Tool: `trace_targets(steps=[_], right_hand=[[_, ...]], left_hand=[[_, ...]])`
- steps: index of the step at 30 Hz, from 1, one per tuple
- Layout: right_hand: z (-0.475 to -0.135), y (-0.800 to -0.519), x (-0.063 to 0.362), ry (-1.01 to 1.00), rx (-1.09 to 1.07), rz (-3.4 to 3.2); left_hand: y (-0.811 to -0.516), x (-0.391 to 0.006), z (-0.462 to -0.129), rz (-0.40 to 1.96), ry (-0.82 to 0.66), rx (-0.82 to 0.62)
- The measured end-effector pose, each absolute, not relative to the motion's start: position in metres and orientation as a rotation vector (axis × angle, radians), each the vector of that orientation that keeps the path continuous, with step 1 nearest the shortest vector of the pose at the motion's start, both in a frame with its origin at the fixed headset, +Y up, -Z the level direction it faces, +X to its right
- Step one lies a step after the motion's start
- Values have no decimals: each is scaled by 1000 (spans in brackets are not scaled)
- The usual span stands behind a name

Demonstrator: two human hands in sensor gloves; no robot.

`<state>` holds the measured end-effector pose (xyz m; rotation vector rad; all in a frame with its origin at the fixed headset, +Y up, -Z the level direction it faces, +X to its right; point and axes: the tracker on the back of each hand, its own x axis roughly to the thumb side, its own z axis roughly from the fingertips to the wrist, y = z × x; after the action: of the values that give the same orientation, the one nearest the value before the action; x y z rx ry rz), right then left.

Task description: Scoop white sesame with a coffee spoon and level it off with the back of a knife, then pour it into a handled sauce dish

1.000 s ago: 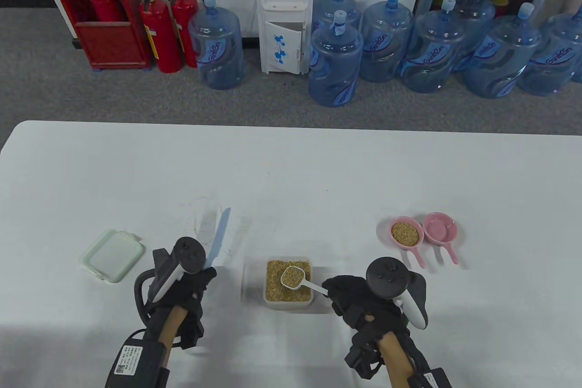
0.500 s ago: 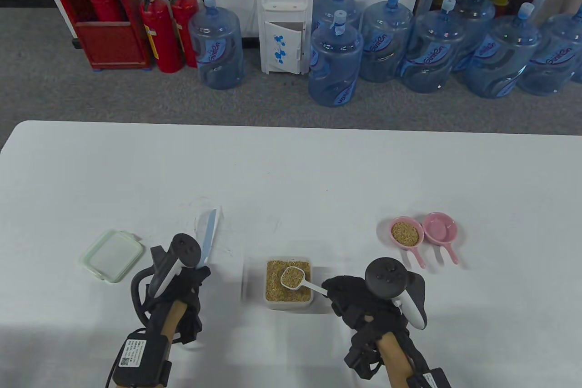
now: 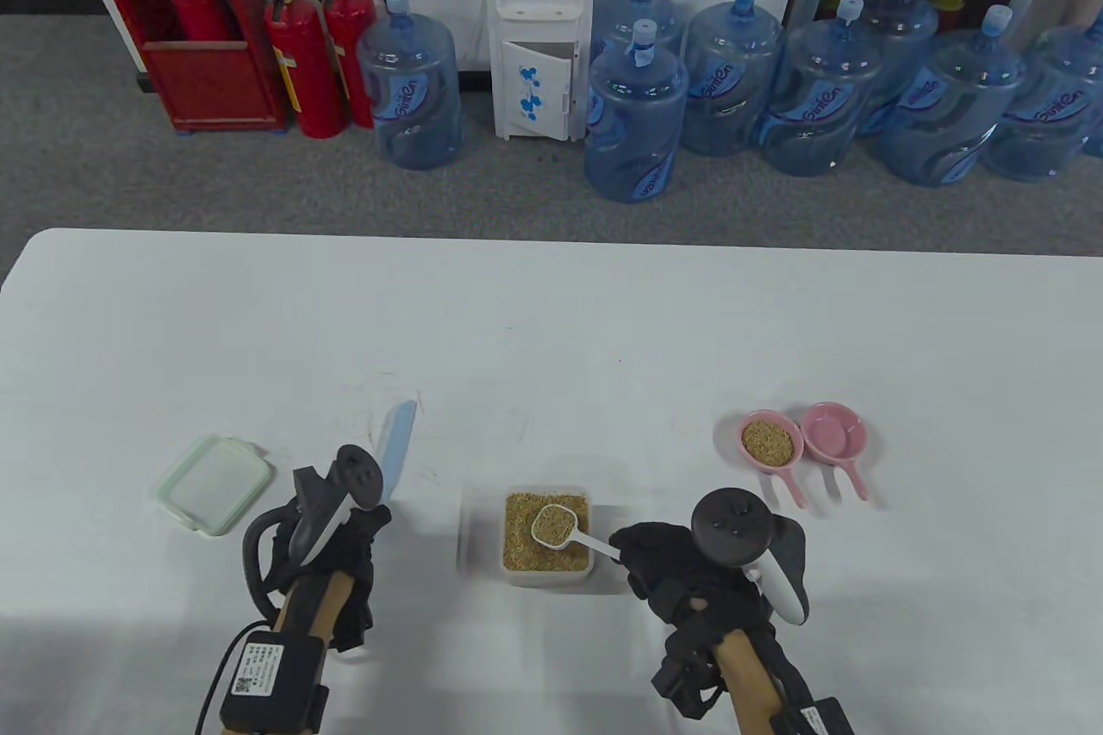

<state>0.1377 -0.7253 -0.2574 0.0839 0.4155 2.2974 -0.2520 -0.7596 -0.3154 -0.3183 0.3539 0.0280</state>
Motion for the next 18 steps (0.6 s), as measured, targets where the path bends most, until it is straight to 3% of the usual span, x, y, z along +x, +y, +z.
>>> trace_targets(steps=[11, 18], right_hand=[[-257, -725, 138, 414, 85, 2289], [-257, -725, 138, 409, 84, 2287]], left_hand=[[-755, -251, -313, -20, 349, -300], [-728, -232, -299, -8, 250, -115]])
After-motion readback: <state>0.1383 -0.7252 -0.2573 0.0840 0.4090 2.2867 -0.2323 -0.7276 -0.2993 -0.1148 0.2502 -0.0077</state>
